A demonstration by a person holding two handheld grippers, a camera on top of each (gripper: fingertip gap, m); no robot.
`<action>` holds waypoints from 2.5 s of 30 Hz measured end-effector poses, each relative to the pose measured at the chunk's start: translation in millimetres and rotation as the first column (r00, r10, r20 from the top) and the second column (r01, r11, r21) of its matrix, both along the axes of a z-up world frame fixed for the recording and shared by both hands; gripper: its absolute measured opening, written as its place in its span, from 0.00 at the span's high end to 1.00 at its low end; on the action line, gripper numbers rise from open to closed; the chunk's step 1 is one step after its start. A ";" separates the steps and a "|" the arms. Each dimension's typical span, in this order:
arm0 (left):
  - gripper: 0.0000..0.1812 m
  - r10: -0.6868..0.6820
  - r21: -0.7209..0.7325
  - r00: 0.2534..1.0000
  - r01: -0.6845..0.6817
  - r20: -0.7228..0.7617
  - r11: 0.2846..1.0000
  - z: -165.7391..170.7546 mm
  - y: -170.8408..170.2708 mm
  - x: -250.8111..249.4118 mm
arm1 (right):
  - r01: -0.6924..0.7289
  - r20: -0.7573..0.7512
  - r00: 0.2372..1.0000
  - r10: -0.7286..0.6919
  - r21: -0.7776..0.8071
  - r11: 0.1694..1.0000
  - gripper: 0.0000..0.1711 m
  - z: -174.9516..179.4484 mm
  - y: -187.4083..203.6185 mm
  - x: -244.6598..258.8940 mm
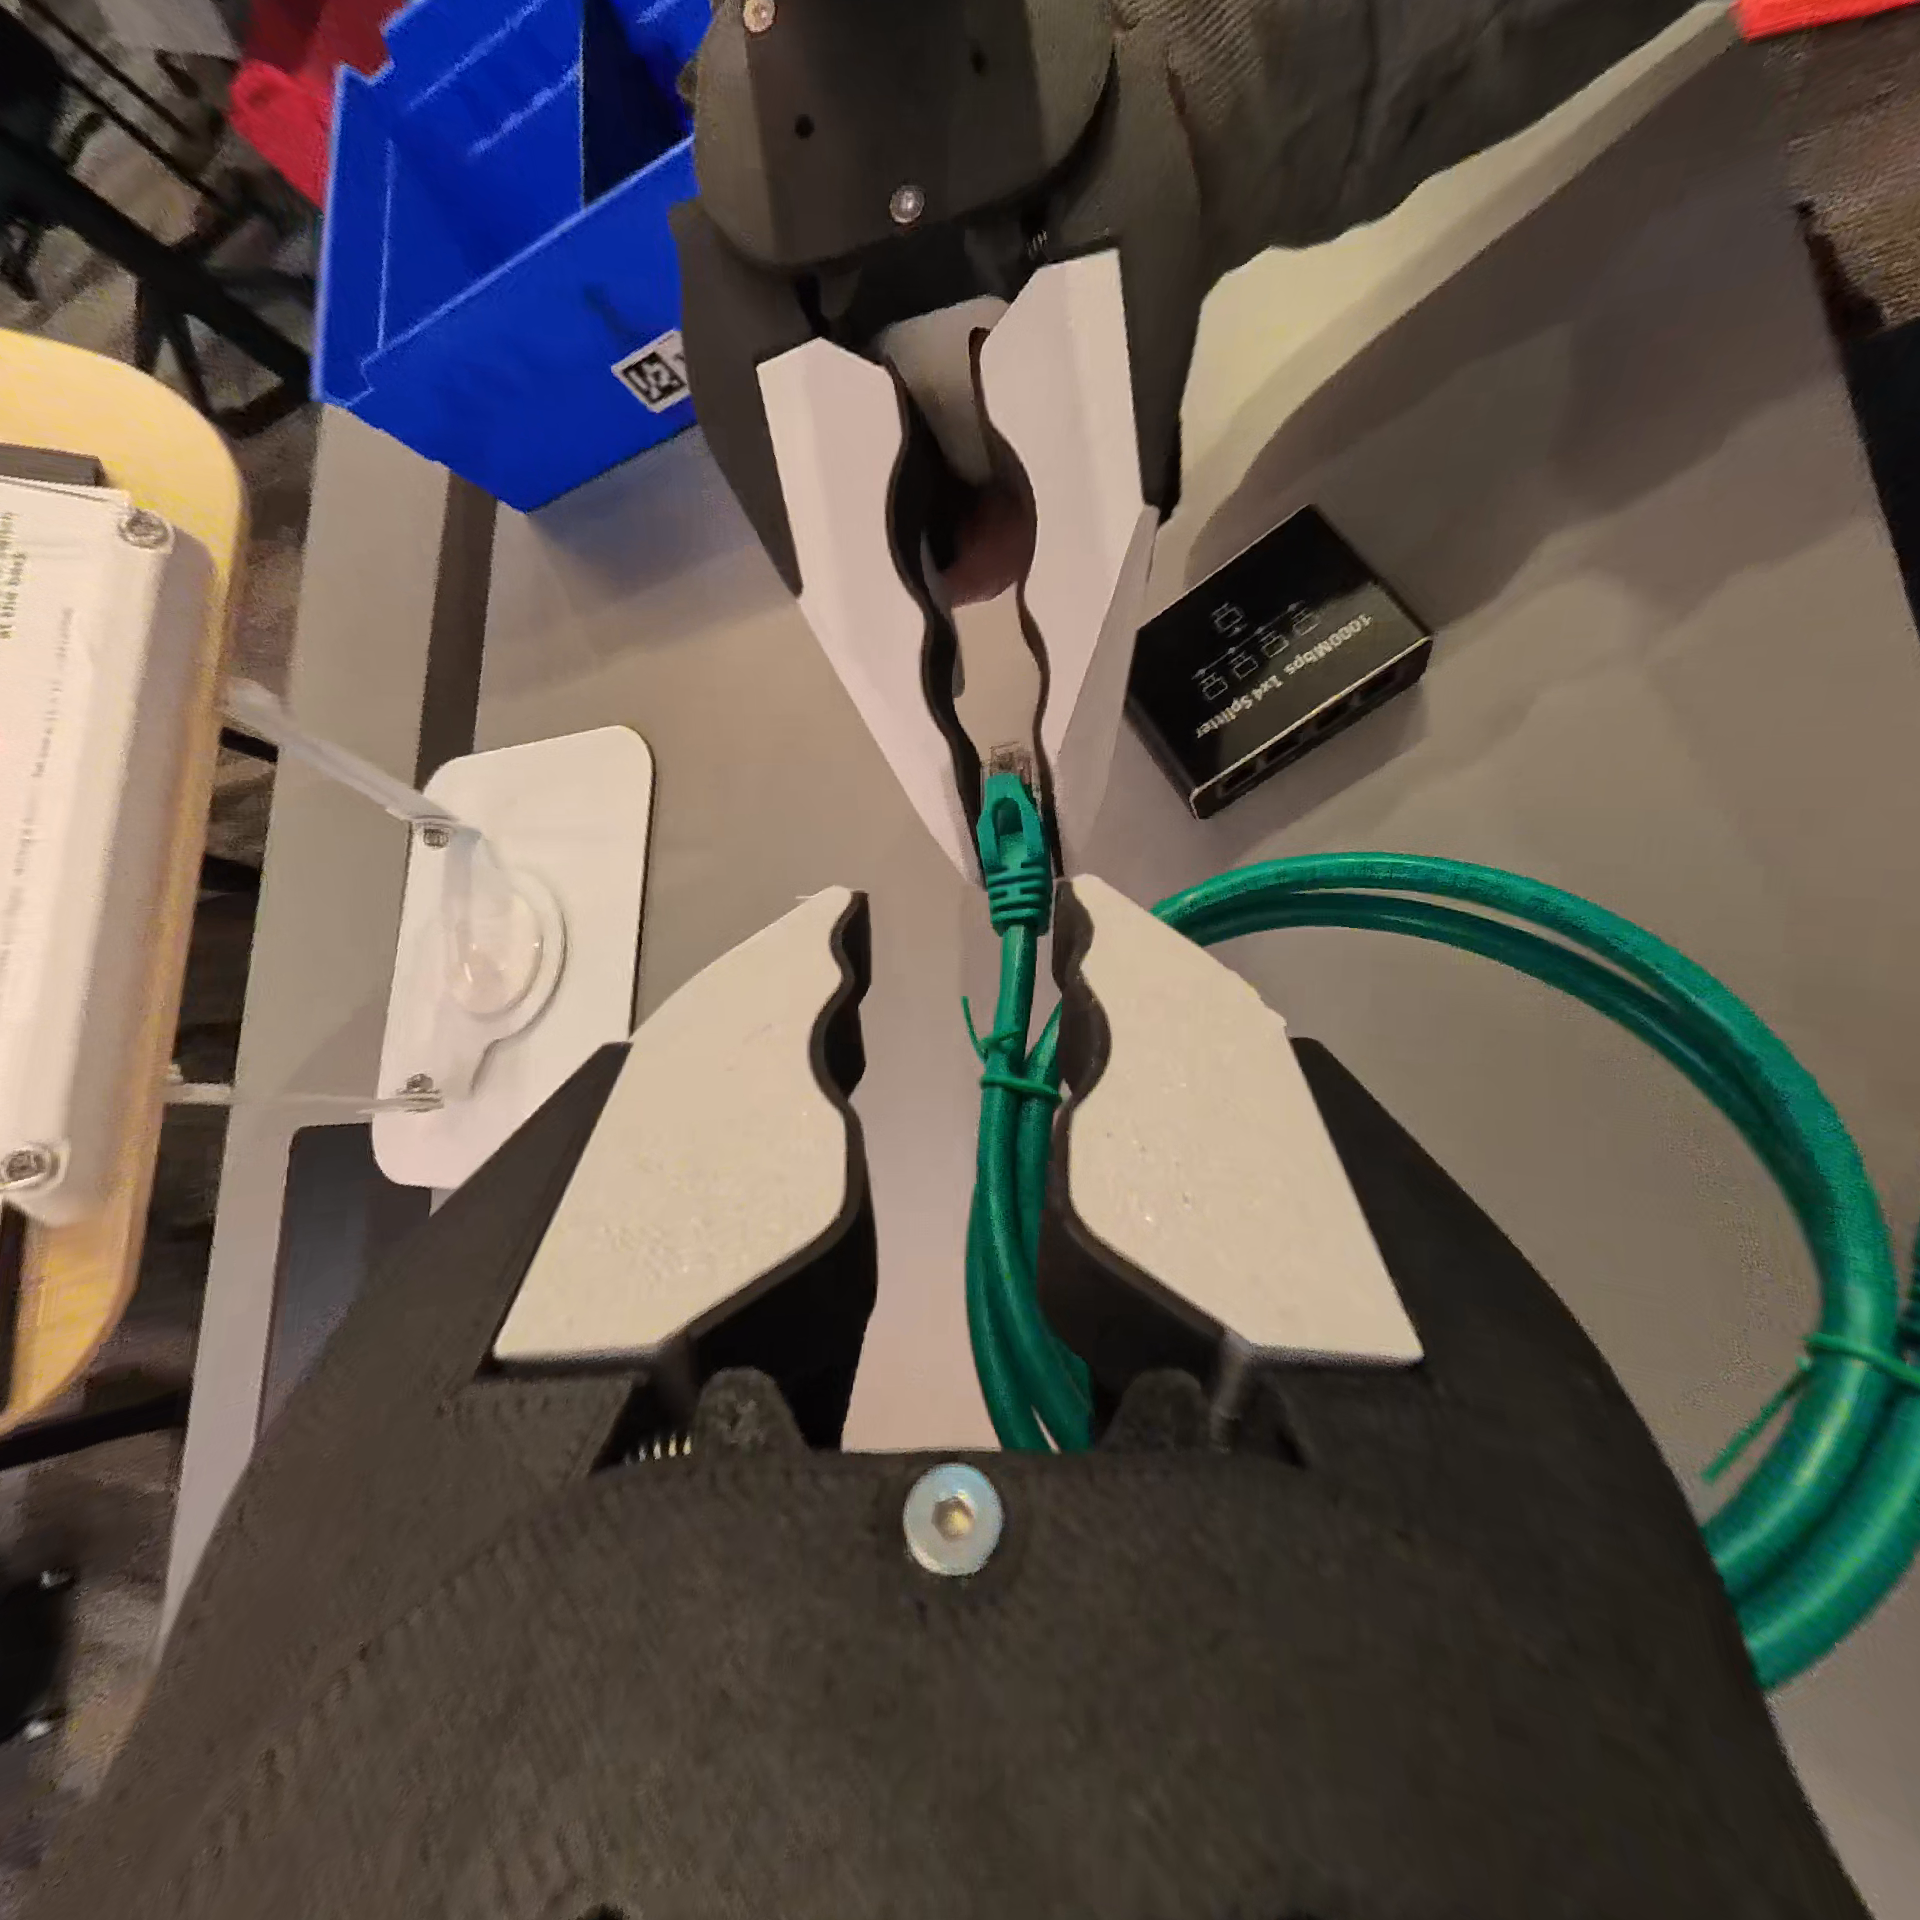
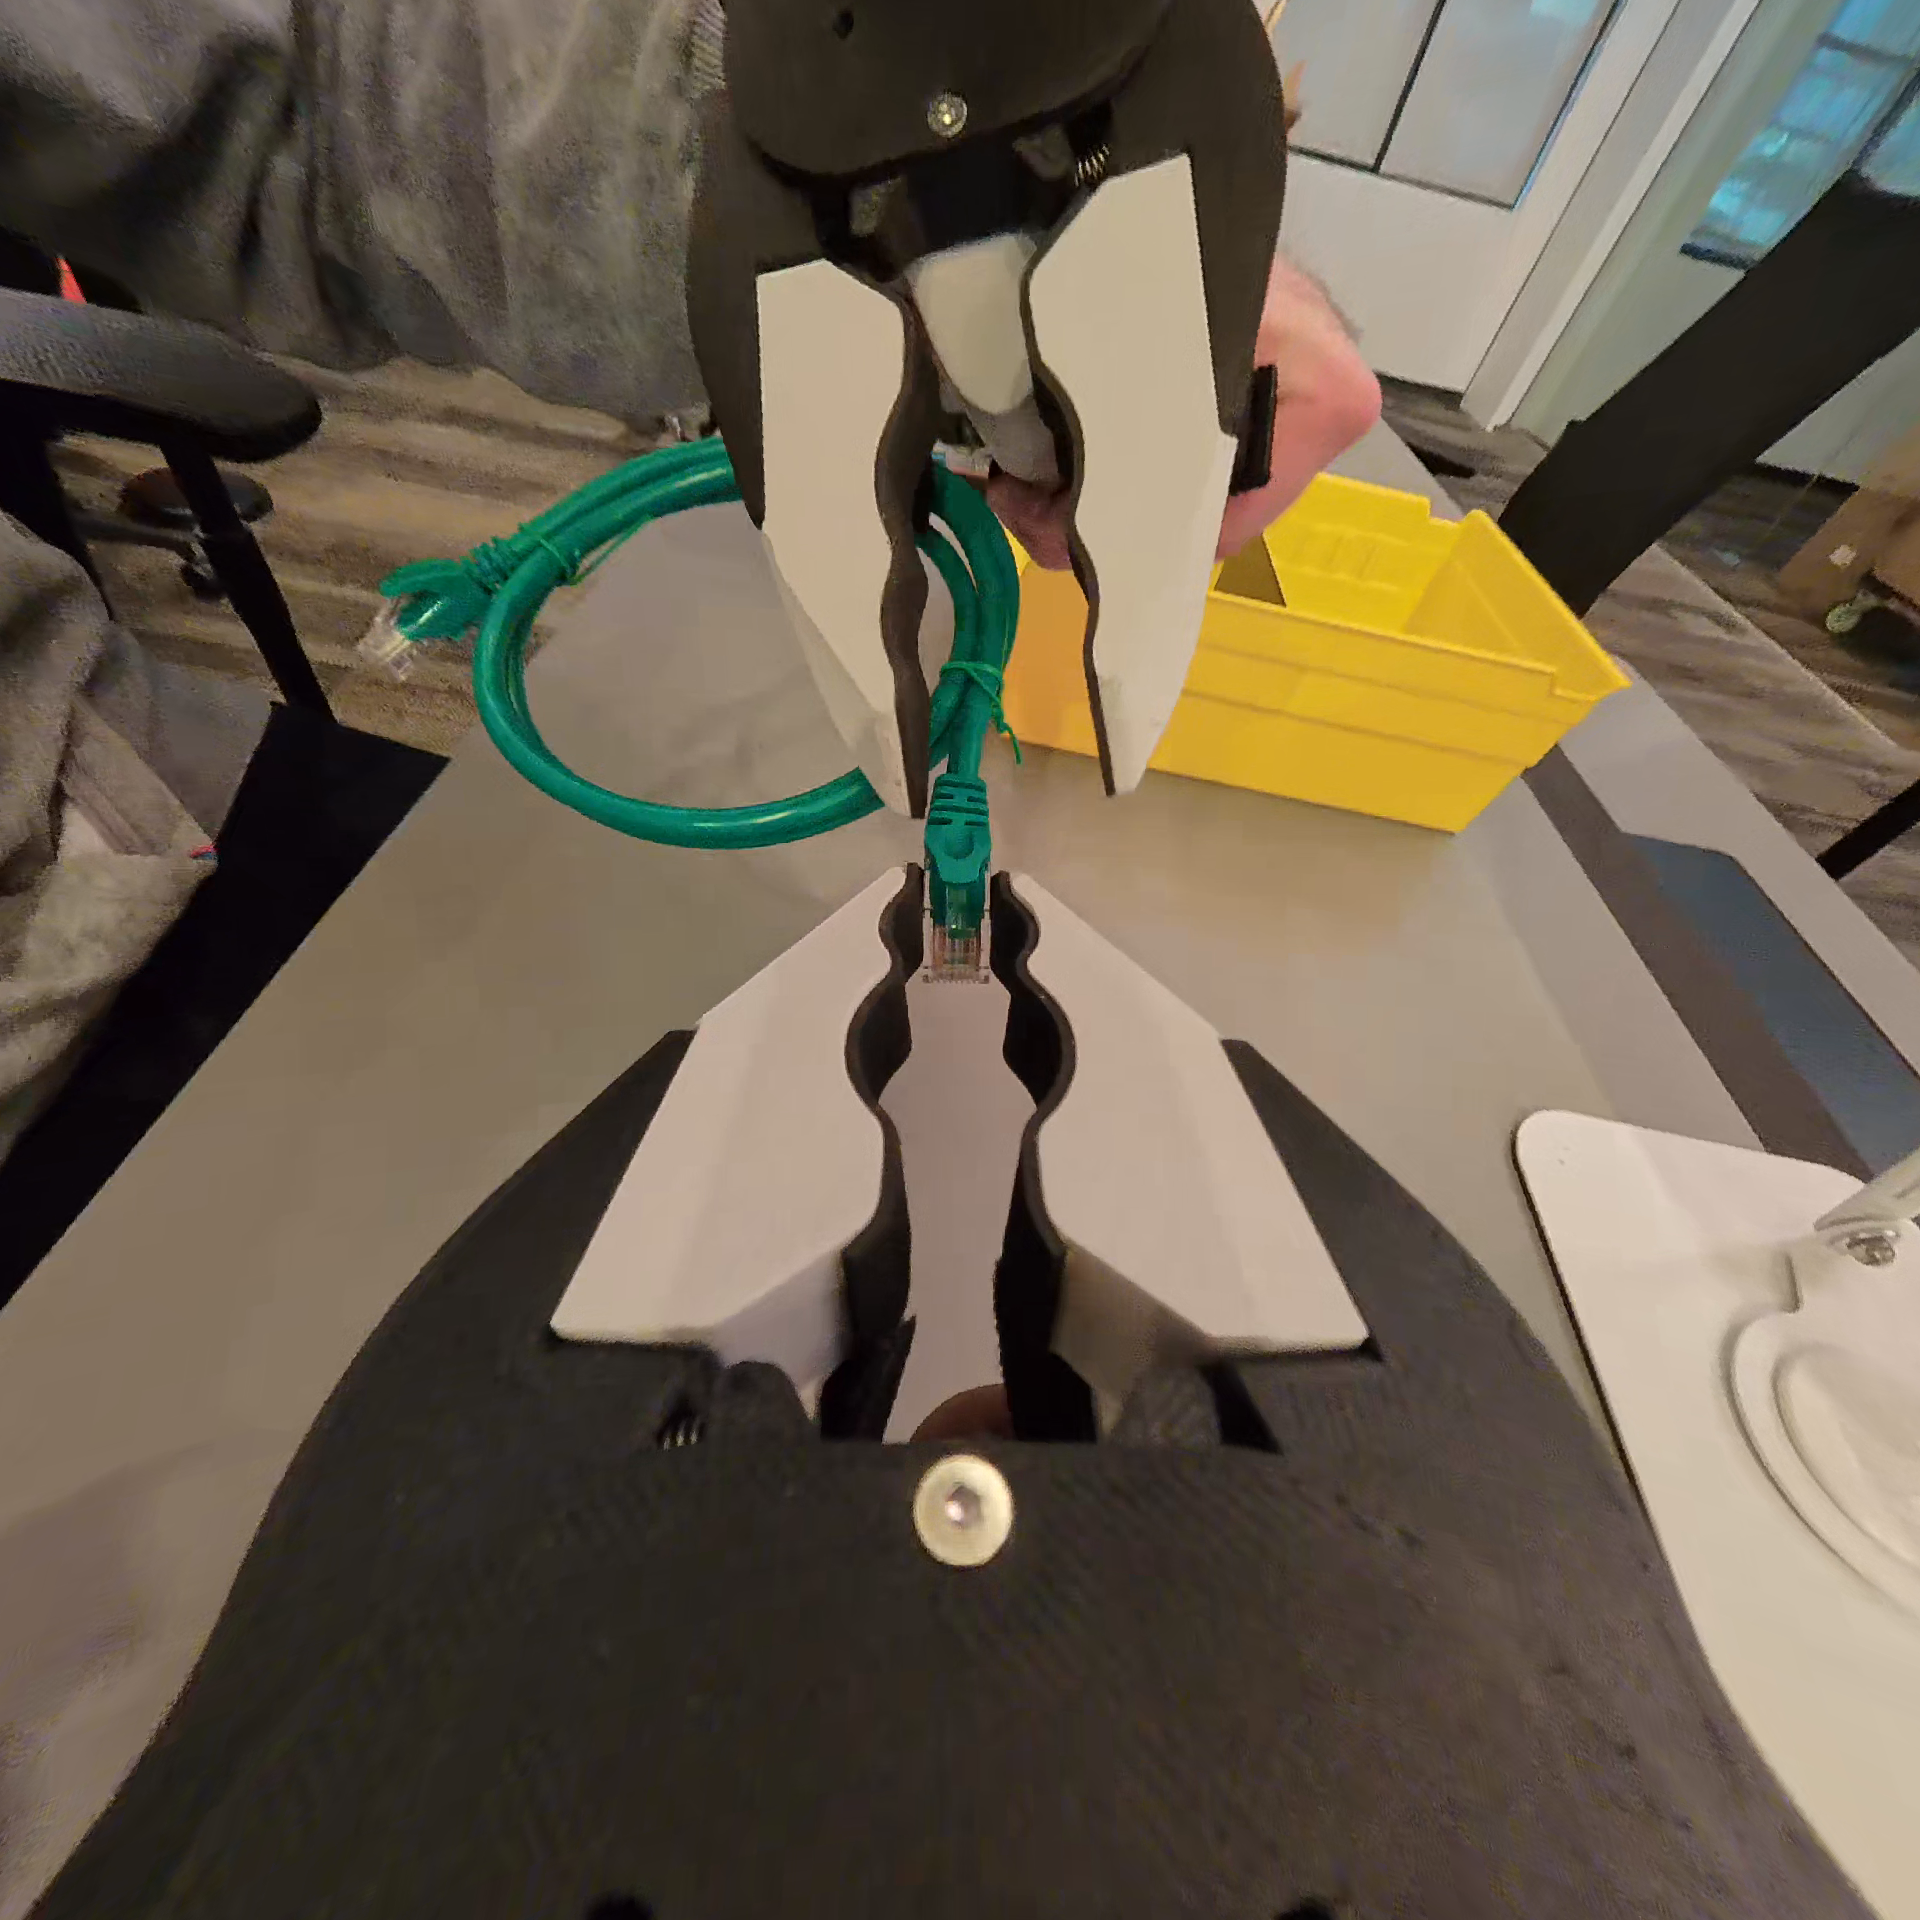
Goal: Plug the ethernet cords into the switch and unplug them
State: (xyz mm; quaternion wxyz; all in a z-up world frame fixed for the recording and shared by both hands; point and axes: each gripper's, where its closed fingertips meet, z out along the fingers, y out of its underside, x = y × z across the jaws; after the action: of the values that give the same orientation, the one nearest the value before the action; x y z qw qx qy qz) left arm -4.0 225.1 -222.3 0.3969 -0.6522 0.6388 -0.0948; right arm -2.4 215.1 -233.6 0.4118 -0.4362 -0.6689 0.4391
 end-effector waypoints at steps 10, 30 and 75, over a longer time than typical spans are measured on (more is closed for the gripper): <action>0.86 0.031 -0.191 0.965 0.020 0.262 0.981 -1.1 -11.4 13.3 | -0.023 -0.138 0.990 0.008 -0.104 0.994 0.94 21.3 -7.3 3.9; 0.92 0.078 -0.082 0.763 -0.033 0.642 0.996 18.6 -19.1 36.3 | -0.125 -0.240 0.968 0.069 -0.228 0.966 0.94 38.6 -11.7 23.9; 0.94 0.047 -0.069 0.746 -0.002 0.665 0.998 34.0 -28.0 59.3 | -0.079 -0.239 0.970 0.038 -0.162 0.984 0.94 50.8 -16.8 60.2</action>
State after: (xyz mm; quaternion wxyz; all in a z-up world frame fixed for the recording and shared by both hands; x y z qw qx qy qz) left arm 55.3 197.1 -188.3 0.5786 -0.5963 0.4434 -0.3361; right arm 57.8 198.3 -182.8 0.4361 -0.3947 -0.5882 0.5550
